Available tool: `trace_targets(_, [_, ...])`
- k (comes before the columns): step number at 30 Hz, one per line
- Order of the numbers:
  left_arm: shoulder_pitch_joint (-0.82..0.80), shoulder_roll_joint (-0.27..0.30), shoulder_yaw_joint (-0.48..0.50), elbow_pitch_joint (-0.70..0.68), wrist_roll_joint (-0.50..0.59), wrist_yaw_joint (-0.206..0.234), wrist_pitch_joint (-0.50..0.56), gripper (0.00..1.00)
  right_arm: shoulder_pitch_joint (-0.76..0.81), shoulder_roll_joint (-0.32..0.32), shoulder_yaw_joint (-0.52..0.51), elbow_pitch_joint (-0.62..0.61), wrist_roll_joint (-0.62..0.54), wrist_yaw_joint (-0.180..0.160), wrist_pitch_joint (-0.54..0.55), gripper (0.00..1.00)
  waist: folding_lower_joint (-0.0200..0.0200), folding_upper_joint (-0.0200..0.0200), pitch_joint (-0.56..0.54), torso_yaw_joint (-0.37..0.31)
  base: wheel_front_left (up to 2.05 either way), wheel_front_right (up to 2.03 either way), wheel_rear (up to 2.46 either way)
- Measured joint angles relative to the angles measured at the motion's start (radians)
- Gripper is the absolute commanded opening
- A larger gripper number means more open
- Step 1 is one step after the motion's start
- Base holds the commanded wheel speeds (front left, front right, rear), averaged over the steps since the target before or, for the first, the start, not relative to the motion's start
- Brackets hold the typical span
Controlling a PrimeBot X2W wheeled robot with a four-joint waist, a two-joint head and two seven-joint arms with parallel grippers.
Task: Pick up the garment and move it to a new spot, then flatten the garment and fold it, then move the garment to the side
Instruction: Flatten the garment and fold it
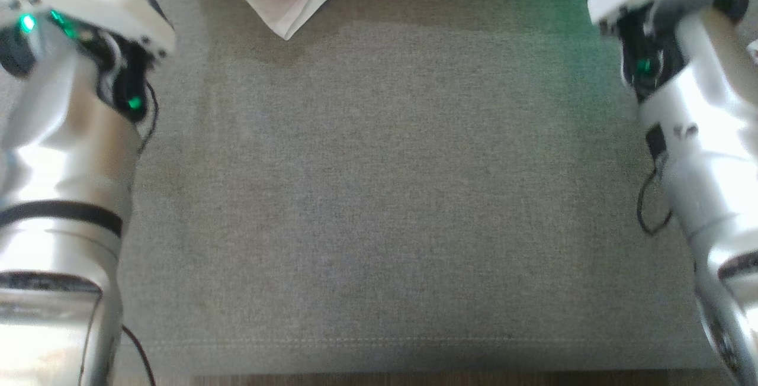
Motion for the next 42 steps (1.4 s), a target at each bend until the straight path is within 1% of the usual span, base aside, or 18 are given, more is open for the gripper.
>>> trace_targets(4, [0.051, -0.007, -0.004, 0.002, 0.009, -0.001, 0.0, 0.0, 0.085, -0.032, 0.052, -0.034, 0.058, 0.0, -0.022, 0.0, -0.0002, 0.0, -0.005, 0.004, 0.0, 0.0, 0.0])
trace_targets(8, [0.154, -0.013, 0.033, -0.067, 0.005, 0.0, 0.0, 0.0, 0.188, -0.066, 0.084, -0.087, 0.106, 0.0, -0.036, 0.0, -0.0002, 0.0, -0.029, 0.009, 0.0, 0.0, 0.0])
trace_targets(9, [0.154, -0.013, 0.033, -0.067, 0.005, 0.0, 0.0, 0.0, 0.188, -0.066, 0.084, -0.087, 0.106, 0.0, -0.036, 0.0, -0.0002, 0.0, -0.029, 0.009, 0.0, 0.0, 0.0])
trace_targets(14, [0.396, -0.014, 0.081, -0.222, 0.007, 0.0, 0.0, 0.0, 0.401, -0.11, 0.1, -0.156, 0.119, 0.0, -0.054, 0.0, -0.0002, 0.0, -0.092, 0.014, 0.0, 0.0, 0.0])
trace_targets(17, [0.559, -0.012, 0.098, -0.326, 0.012, 0.001, 0.0, 0.0, 0.547, -0.114, 0.086, -0.212, 0.133, 0.0, -0.054, 0.0, -0.0003, 0.0001, -0.133, 0.016, 0.0, 0.0, 0.0])
trace_targets(20, [0.709, -0.011, 0.104, -0.435, 0.014, 0.019, 0.0, 0.0, 0.671, -0.115, 0.045, -0.286, 0.14, 0.0, -0.031, 0.0, -0.0003, 0.0001, -0.172, 0.014, 0.0, 0.0, 0.0])
trace_targets(22, [0.798, -0.006, 0.104, -0.52, 0.014, 0.04, 0.014, 0.0, 0.745, -0.116, 0.004, -0.338, 0.139, 0.0, -0.005, 0.0, -0.0003, 0.0001, -0.196, 0.013, 0.0, 0.0, 0.0])
trace_targets(23, [0.884, 0.002, 0.106, -0.617, 0.014, 0.064, 0.049, 0.0, 0.82, -0.118, -0.039, -0.391, 0.119, 0.0, 0.028, 0.0, -0.0003, 0.0001, -0.218, 0.012, 0.0, 0.0, 0.0])
trace_targets(27, [1.059, 0.022, 0.121, -0.842, 0.01, 0.144, 0.147, 0.0, 0.97, -0.105, -0.134, -0.514, 0.077, 0.0, 0.123, 0.0, -0.0003, 0.0001, -0.257, 0.008, 0.0, 0.0, 0.0])
trace_targets(29, [1.148, 0.029, 0.126, -0.951, 0.004, 0.182, 0.2, 0.0, 1.041, -0.087, -0.186, -0.586, 0.046, 0.0, 0.177, 0.0, -0.0003, 0.0001, -0.273, 0.007, 0.0, 0.0, 0.0])
trace_targets(32, [1.263, 0.038, 0.128, -1.092, 0.003, 0.235, 0.267, 0.0, 1.133, -0.039, -0.272, -0.697, -0.008, 0.0, 0.273, 0.0, -0.0003, 0.0001, -0.291, 0.006, 0.0, 0.0, 0.0])
trace_targets(36, [1.355, 0.047, 0.135, -1.219, -0.004, 0.288, 0.333, 0.0, 1.229, 0.033, -0.371, -0.825, -0.078, 0.0, 0.398, 0.0, -0.0003, 0.0001, -0.305, 0.011, 0.0, 0.0, 0.0])
trace_targets(39, [1.396, 0.049, 0.144, -1.277, -0.004, 0.311, 0.363, 0.0, 1.286, 0.08, -0.422, -0.911, -0.119, 0.0, 0.486, 0.0, -0.0003, 0.0001, -0.313, 0.013, 0.0, 0.0, 0.0])
trace_targets(42, [1.419, 0.052, 0.146, -1.311, -0.004, 0.324, 0.388, 0.0, 1.322, 0.104, -0.456, -0.969, -0.147, 0.0, 0.569, 0.0, -0.0003, 0.0001, -0.316, 0.015, 0.0, 0.0, 0.0])
